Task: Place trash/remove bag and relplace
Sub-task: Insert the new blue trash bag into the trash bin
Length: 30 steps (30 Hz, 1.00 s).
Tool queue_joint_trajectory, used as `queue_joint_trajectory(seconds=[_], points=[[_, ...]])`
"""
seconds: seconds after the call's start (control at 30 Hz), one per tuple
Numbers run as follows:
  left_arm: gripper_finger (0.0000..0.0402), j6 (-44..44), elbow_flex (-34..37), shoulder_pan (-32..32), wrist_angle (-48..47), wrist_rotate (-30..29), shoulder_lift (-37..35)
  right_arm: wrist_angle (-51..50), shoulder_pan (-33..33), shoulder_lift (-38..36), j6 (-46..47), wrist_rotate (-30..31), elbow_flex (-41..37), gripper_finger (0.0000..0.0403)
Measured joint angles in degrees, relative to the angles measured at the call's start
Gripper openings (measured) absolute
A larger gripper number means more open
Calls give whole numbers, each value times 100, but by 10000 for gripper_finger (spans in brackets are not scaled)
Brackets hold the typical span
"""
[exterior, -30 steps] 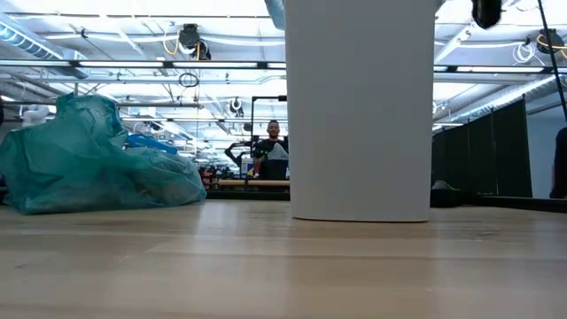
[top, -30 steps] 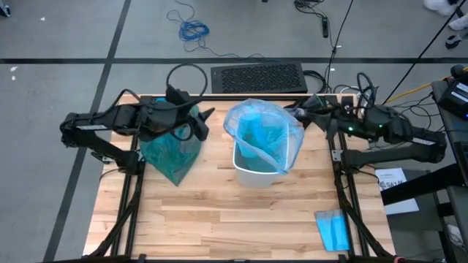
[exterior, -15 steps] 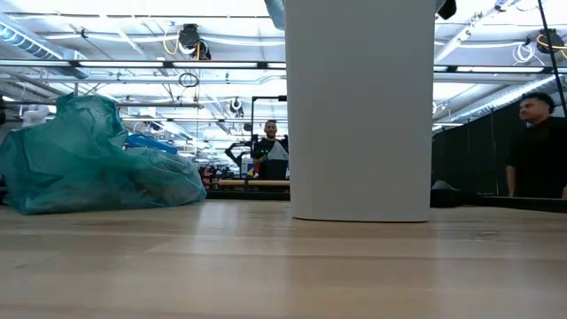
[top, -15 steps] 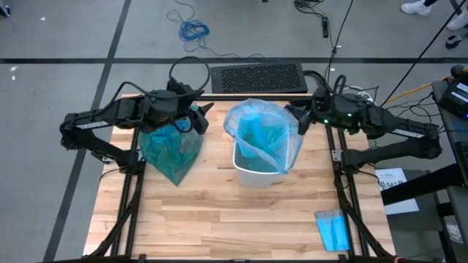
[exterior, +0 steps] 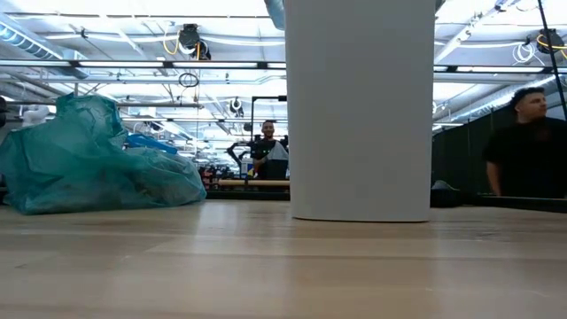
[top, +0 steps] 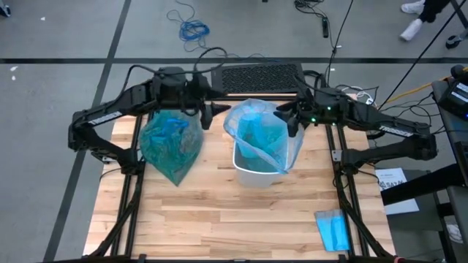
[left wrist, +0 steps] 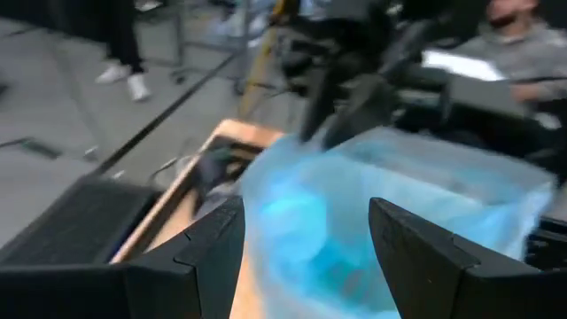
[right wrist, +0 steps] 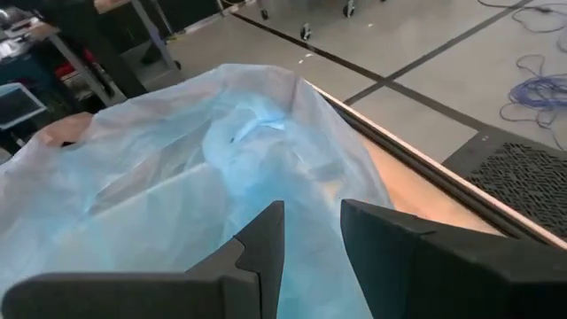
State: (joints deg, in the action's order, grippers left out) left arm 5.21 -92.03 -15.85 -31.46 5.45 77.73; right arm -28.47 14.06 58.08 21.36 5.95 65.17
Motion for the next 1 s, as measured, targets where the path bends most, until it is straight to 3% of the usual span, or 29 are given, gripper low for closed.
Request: queue_joint_trajectory(seconds=[0.3,0.87,1.0], points=[[235,-20,-2,-205,231,870,635,16,194,199,-133,-40,2,105],[235,-162,0,-797,-461,1321,932,-435,1189,468,-168,-1185,0,105],[235,-152,0,-804,-517,1427,1043,-434,1226,487,-181,-1213,0,105]])
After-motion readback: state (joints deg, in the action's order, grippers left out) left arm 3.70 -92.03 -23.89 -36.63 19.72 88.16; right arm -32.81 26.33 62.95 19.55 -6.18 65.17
